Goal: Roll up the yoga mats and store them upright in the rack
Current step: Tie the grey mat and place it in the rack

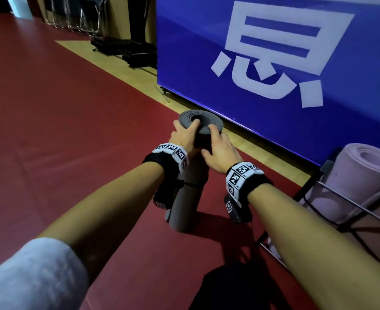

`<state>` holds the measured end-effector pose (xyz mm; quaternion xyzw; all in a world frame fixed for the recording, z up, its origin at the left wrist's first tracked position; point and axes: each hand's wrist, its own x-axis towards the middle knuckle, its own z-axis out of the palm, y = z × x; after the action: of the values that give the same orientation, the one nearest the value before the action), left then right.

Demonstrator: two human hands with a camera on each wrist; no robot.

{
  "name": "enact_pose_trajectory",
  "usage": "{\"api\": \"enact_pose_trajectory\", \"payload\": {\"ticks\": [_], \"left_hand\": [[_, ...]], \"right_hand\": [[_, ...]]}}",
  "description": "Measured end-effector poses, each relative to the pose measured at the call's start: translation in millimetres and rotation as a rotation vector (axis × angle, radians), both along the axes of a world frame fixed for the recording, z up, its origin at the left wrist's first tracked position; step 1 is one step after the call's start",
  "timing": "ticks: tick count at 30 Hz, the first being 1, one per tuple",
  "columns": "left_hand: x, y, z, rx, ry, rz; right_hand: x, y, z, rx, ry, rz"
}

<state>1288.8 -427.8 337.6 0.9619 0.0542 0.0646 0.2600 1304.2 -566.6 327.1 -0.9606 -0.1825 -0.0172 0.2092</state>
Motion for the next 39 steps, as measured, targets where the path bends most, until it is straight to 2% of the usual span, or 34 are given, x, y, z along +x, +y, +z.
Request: {"api": "enact_pose_trajectory", "payload": {"ticks": [5,9,17,23,27,32,39], "left_hand": [[-2,-10,5,-0.061,-0.031,0.025],[-9,-19,22,-0.074,-0.032,0.015],[-5,-58,73,-0.055,-0.117,-0.137],[-17,-130,94,-0.044,-0.124,-0.339],[-31,-180,107,-0.041,-0.116,-0.515],[-53,-249,116,-0.127,-0.118,-0.726],[-80,-350,124,-0.245,-0.041,-1.078]], "right_hand": [[-2,-9,6,0.034,0.007,0.003],[-4,-29,17,0.145,0.001,-0.071],[-22,-98,27,0.341,-0.018,-0.164],[-49,-171,16,0.537,0.041,-0.288],[-79,-225,7,0.661,0.015,-0.318],[-126,-293,4,0.771,0.060,-0.415],[-202,-378,-1,0.907,-0.173,-0.630]]}}
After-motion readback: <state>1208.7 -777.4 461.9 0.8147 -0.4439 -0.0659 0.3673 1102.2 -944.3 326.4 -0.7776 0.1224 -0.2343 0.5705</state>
